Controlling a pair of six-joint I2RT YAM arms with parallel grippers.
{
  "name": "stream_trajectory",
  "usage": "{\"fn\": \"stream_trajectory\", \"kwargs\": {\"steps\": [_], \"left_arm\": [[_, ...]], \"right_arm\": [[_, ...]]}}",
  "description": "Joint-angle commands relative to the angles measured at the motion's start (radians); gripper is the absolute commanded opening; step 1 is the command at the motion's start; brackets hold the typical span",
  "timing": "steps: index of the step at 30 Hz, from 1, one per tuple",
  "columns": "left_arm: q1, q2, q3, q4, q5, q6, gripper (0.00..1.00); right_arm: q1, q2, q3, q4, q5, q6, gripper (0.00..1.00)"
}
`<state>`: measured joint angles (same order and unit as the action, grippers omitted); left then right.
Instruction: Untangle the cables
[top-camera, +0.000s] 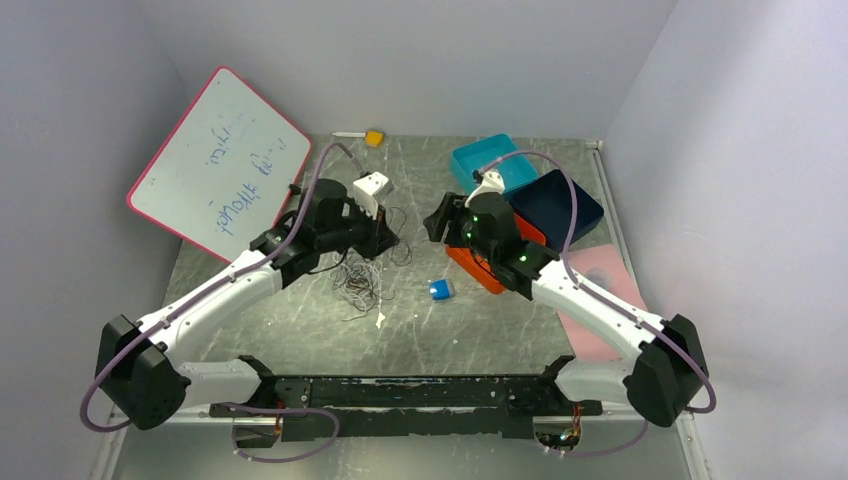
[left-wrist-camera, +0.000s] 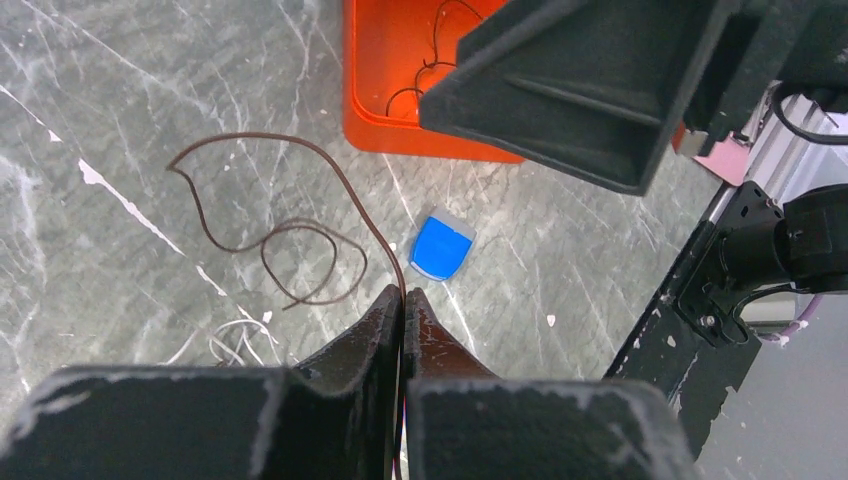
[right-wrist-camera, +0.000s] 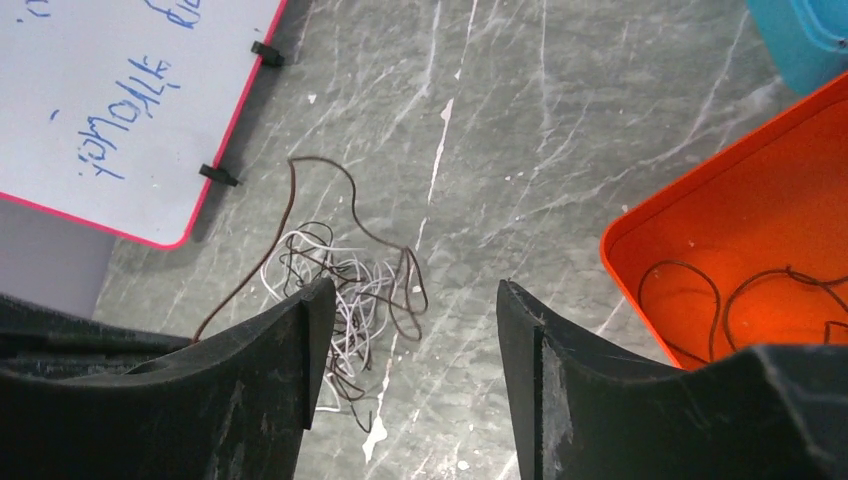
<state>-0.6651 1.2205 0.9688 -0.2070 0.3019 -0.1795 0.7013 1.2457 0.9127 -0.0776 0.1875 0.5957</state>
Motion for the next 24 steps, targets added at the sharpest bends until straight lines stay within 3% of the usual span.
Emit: {"fn": "stream_trajectory", "kwargs": {"steps": [1, 11, 24], "left_arm": [[-0.006, 0.016, 0.077, -0.043, -0.006, 0.036, 0.07], [-0.007, 0.021, 0.211, -0.071, 0.117, -0.003, 0.07], [-0.006, 0.002, 0.308, -0.126, 0.189, -0.029, 0.07]], "right_arm": [[-0.004, -0.064, -0.045, 0.055, 0.026, -0.007, 0.66], [-0.023, -0.098, -0.248, 0.43, -0.166, -0.124, 0.72], [-0.027, 0.119, -0.148, 0.567, -0.308, -0.214, 0.68]]}}
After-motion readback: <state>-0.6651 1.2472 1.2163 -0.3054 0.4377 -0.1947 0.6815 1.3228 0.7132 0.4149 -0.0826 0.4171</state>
